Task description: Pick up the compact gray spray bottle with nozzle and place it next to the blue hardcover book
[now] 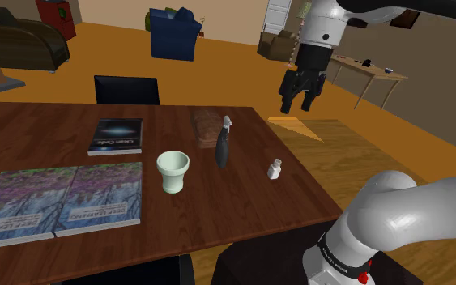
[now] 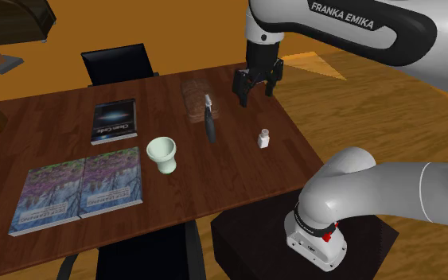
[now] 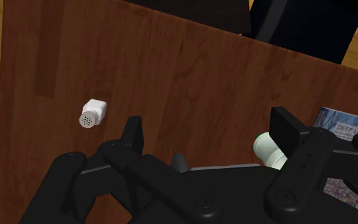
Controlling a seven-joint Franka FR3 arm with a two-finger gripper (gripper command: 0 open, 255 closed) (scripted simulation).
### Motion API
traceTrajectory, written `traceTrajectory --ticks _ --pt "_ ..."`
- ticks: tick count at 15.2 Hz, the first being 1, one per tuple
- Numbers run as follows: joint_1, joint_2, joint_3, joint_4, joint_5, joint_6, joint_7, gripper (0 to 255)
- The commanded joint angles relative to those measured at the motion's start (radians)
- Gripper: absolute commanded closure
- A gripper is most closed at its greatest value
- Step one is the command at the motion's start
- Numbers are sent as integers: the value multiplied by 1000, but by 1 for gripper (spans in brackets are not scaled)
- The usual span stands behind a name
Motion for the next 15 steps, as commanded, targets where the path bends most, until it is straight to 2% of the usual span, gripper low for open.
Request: traceTrajectory --ticks 1,8,15 --pt "0 0 0 0 0 0 0 0" --pt "-24 -30 80 -252 -5 378 84 0" --pt "-68 72 175 -415 -29 795 191 0"
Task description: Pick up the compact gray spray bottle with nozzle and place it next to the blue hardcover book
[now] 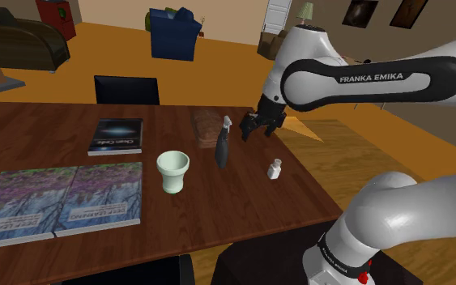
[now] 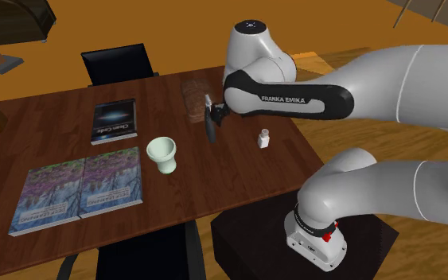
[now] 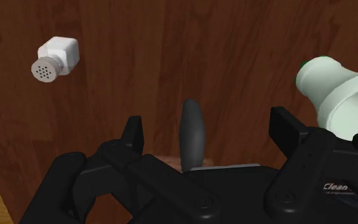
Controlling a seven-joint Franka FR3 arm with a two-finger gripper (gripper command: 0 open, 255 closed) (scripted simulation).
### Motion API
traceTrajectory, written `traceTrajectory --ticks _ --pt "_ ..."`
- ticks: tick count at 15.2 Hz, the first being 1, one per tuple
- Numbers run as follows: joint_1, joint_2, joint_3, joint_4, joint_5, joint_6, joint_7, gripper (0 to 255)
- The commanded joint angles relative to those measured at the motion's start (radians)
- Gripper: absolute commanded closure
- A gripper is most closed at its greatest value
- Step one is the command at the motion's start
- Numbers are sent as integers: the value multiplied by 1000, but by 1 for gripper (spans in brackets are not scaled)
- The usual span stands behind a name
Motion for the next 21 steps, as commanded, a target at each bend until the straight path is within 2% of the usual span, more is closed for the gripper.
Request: traceTrajectory --ticks 1,4,6,9,11,12,13,14,18,19,21 --pt "-18 53 34 -34 -12 137 41 0" --pt "-66 150 89 -63 -50 325 110 0" --pt "-115 226 135 -68 -95 448 171 0" --pt "-240 350 238 -56 -214 622 303 0" --pt "-382 433 351 -30 -353 722 439 0" --pt "-479 474 428 -11 -455 765 534 0" --pt "-601 515 523 16 -587 799 653 0" --pt "-688 540 594 37 -684 814 740 0" --pt "-856 635 721 92 -940 815 937 0" --pt "-887 665 742 110 -1018 806 996 0" --pt "-914 731 757 146 -1165 777 1106 0"
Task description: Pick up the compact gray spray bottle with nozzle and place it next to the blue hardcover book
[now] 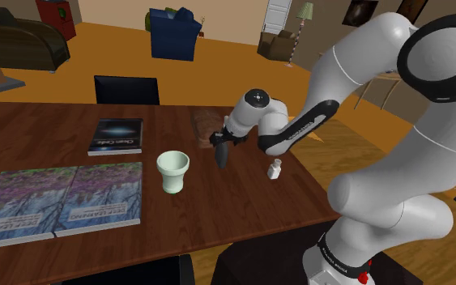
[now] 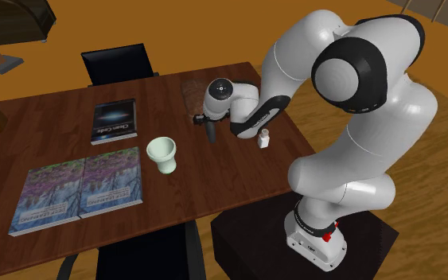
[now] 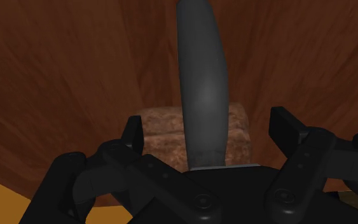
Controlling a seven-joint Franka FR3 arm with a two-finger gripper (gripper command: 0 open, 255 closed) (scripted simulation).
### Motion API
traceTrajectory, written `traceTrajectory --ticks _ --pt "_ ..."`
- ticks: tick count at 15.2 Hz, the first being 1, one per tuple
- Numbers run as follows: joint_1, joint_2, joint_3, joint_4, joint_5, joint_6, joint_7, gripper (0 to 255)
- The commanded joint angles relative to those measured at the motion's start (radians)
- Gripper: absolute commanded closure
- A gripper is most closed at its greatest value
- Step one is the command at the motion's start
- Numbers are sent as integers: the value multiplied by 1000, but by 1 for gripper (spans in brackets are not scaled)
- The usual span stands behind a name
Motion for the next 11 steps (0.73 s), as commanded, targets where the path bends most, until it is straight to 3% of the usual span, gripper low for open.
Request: traceTrajectory --ticks 1,8,9,11 --pt "-15 53 7 30 -121 -23 88 0" --pt "-9 53 0 30 -120 -23 88 0" --pt "-9 53 0 30 -120 -23 88 255" --pt "-9 53 0 30 -120 -23 88 255"
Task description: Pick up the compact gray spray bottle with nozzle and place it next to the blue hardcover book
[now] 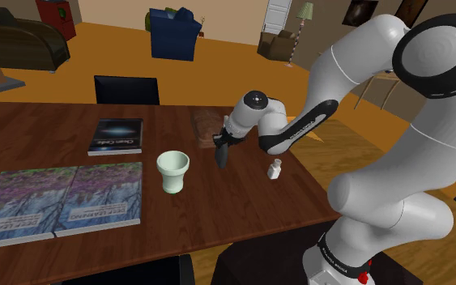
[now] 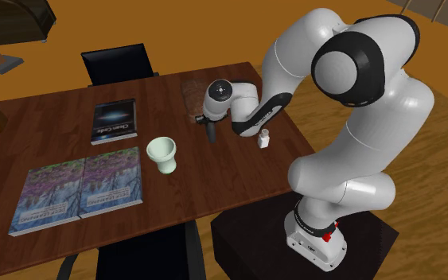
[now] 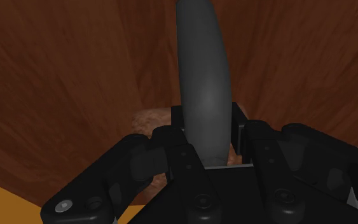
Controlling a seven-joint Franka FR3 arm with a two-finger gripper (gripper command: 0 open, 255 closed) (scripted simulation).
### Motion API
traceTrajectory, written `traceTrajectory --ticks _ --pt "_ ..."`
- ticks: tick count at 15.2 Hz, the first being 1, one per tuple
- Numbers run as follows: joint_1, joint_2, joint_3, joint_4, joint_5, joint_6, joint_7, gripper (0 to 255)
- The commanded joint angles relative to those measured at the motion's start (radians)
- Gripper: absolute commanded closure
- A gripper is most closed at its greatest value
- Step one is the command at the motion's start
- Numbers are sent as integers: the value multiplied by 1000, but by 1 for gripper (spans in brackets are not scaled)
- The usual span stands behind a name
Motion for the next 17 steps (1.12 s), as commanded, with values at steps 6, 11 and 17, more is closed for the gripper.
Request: traceTrajectory --ticks 6,11,17 --pt "0 0 0 0 0 0 0 255" --pt "22 -100 -3 -39 285 33 -229 255" --pt "194 -203 -134 -65 632 7 -515 255"
